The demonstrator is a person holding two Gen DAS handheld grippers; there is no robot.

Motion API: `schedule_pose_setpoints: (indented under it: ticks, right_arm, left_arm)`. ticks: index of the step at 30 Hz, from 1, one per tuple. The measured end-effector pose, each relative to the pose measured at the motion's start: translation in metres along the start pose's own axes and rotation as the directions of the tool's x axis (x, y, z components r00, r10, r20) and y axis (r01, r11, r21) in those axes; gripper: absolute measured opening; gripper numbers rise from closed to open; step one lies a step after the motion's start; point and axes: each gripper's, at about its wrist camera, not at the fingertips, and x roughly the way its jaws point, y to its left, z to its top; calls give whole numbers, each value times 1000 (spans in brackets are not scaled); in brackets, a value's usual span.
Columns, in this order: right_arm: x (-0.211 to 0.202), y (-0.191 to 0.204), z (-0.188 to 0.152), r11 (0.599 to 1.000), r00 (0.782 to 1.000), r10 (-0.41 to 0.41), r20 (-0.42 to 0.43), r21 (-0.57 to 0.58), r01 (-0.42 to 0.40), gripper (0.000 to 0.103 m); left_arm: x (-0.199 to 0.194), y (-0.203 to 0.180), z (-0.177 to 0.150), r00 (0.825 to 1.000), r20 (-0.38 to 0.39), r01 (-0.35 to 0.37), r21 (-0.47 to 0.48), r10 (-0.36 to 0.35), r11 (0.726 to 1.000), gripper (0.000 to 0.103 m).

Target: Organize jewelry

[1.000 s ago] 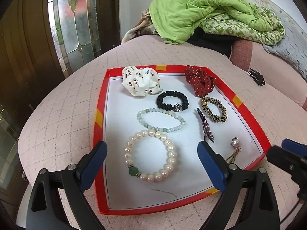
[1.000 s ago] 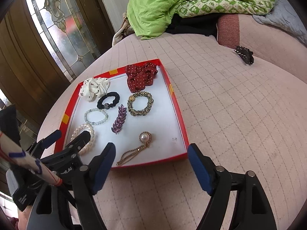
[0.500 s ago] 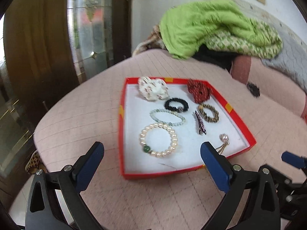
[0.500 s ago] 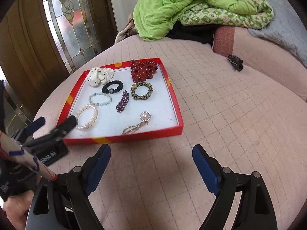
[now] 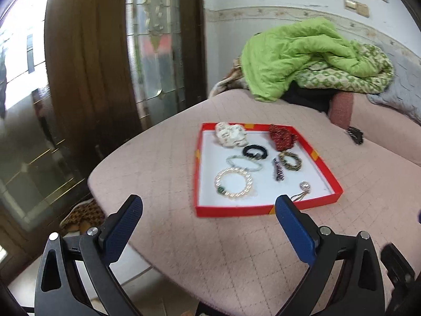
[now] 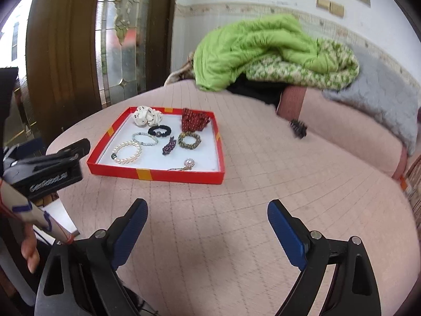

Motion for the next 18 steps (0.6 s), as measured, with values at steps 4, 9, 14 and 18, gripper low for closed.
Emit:
schedule_pose_setpoints:
  ticks: [4,9,14,18]
  right_arm:
    - [-12,-4,-11,1000,1000,-13,28,-28,14,98]
    - [-13,-6,-17,1000,999,6,36,-24,-5,98]
    - [-11,-4,-23,999,999,34,43,-33,-32,98]
    - [-6,-6,-27,999,999,43,29,-25,-42,98]
  left_arm:
    - [-14,4,-11,999,33,-3,-49,5,999,100]
    - [-19,-2,-13,998,56,-21,-68,25,997,100]
    - [-13,-13,-13,999,21,-24,-37,25,999,100]
    - [-9,-22,-13,1000,7,-21,-10,21,1000,100]
